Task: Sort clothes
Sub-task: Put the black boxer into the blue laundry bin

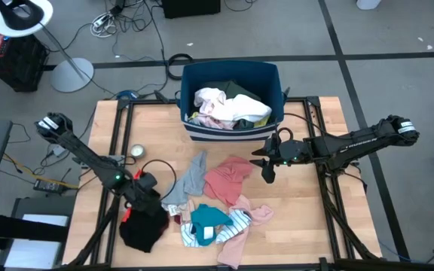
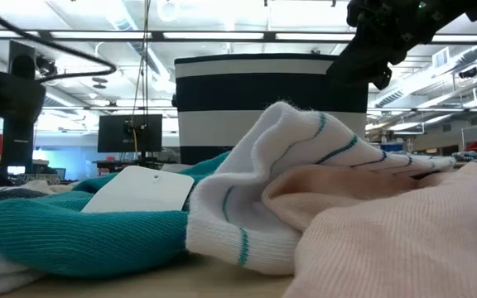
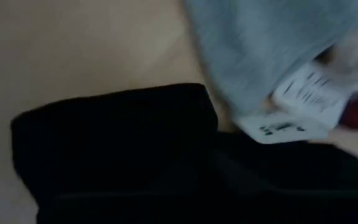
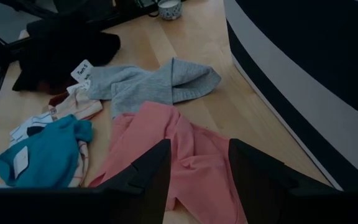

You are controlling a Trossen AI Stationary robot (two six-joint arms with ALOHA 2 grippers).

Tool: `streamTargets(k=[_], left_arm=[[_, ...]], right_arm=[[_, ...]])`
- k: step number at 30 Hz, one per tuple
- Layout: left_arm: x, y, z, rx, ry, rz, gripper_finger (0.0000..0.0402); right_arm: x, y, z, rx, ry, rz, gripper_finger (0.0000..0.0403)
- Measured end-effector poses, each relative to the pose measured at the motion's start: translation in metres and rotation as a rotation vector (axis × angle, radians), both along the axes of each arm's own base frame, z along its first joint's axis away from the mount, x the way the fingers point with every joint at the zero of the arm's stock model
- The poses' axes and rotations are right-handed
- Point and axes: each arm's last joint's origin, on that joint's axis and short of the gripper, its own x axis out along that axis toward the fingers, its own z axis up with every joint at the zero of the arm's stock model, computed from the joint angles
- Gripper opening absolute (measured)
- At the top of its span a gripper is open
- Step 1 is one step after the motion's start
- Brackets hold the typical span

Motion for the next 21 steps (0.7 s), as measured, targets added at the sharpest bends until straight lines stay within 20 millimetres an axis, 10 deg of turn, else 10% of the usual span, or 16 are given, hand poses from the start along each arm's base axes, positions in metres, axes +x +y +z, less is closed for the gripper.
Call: streamTargets(k=[13, 21], left_arm=[[0.046, 0.023, 0.021, 0.115, -0.375, -0.046, 0.0001], [0.081, 0.04, 0.085, 0.237, -0.503, -0.172, 0.0001]], right_arm=[[0.001, 0.0, 0.002, -0.007, -0.02, 0.006, 0.0165], [0.001, 0.0, 0.002, -0.012, -0.022, 0.007, 0.0165]])
